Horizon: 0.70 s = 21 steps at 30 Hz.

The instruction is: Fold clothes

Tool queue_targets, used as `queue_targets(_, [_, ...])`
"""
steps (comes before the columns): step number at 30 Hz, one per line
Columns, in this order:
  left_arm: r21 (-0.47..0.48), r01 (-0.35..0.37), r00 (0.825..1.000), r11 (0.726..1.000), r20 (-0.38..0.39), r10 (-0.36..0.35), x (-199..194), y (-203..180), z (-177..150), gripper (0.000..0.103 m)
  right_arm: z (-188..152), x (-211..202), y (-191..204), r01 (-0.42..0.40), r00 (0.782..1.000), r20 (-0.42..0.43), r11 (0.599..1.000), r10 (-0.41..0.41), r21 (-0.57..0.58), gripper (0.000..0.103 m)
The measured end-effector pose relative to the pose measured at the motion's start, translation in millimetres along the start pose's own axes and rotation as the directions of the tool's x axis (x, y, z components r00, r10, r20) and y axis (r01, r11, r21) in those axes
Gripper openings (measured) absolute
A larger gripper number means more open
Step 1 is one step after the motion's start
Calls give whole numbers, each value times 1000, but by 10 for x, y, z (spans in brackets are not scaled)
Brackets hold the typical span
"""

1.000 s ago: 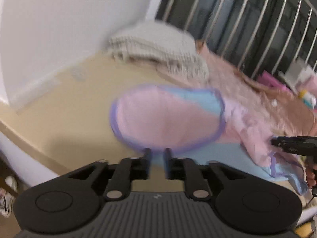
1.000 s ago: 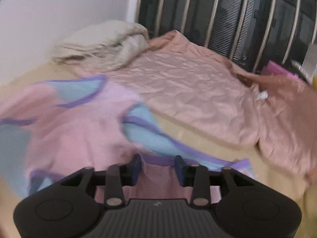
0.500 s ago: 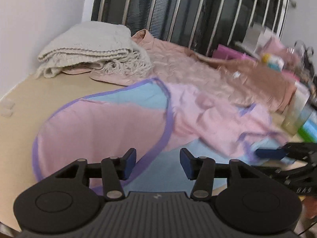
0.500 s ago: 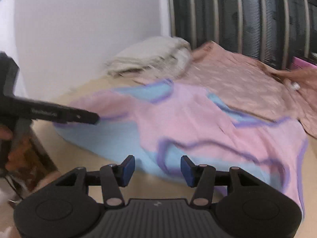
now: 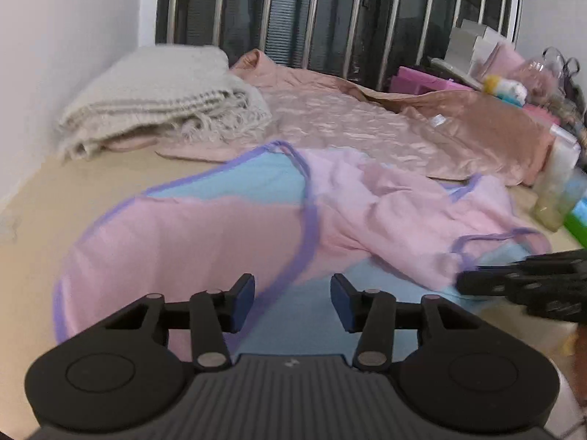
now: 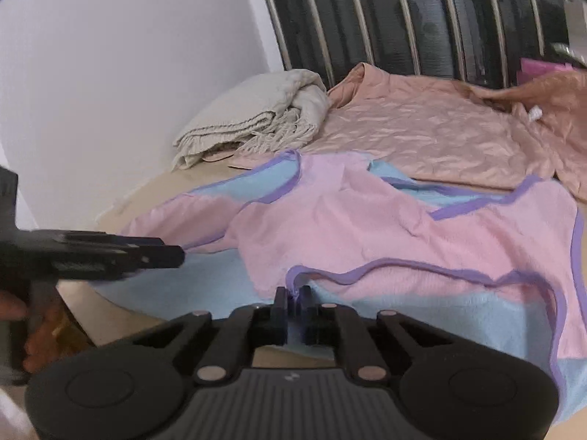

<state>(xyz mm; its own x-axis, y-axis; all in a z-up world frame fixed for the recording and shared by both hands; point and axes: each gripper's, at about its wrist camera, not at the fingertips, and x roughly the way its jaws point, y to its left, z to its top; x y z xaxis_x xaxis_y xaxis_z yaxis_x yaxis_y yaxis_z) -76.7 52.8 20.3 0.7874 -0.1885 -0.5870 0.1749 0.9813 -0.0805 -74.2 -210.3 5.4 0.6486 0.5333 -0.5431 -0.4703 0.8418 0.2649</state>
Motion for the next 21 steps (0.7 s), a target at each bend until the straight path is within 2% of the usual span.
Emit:
queue_targets(4, [-25,21,1000,999,-9,-22,41,68,18,47,-10,-164,-30,-32,999,39,999,32,10,5])
queue_targets(6, [-21,23,999,1000,-26,-24,78,86,28,43,-4,-232,-45,-39,998,52,999,38,16,5])
queue_targets(10, [2,3,999,1000,-49,-3,85,81,31,16,8,-306,-87,-39,997,66,998,36,39,5])
queue_targets(12, [1,10,999,1000,-50,-10,59,84,25,12,3,-281,-91,-28,998,55,999,25,44,6])
queue_targets(14, [2,15,999,1000,-43,-15,30,80,27,9,-22,-270,-62,-29,998,56,999,28,31,12])
queue_targets(15, [4,18,999,1000,-39,-18,14,73,29,8,-41,-265,-35,-31,998,59,999,30,21,23])
queue_targets(16, [6,21,999,1000,-35,-21,-2,67,31,2,-56,-254,-9,-32,998,61,999,32,8,38])
queue_targets(17, [6,24,999,1000,-32,-24,-16,62,34,2,-70,-237,25,-22,998,66,1000,23,-11,42])
queue_targets(18, [4,28,999,1000,-30,-28,-24,60,40,1,-82,-209,58,-1,998,67,1000,3,-29,42])
queue_targets(20, [-2,36,999,999,-27,-36,-43,57,52,1,-86,-134,89,21,998,53,999,-19,-41,29])
queue_targets(21, [-4,38,999,999,-27,-38,-55,60,59,1,-86,-101,89,12,999,46,999,-11,-39,7])
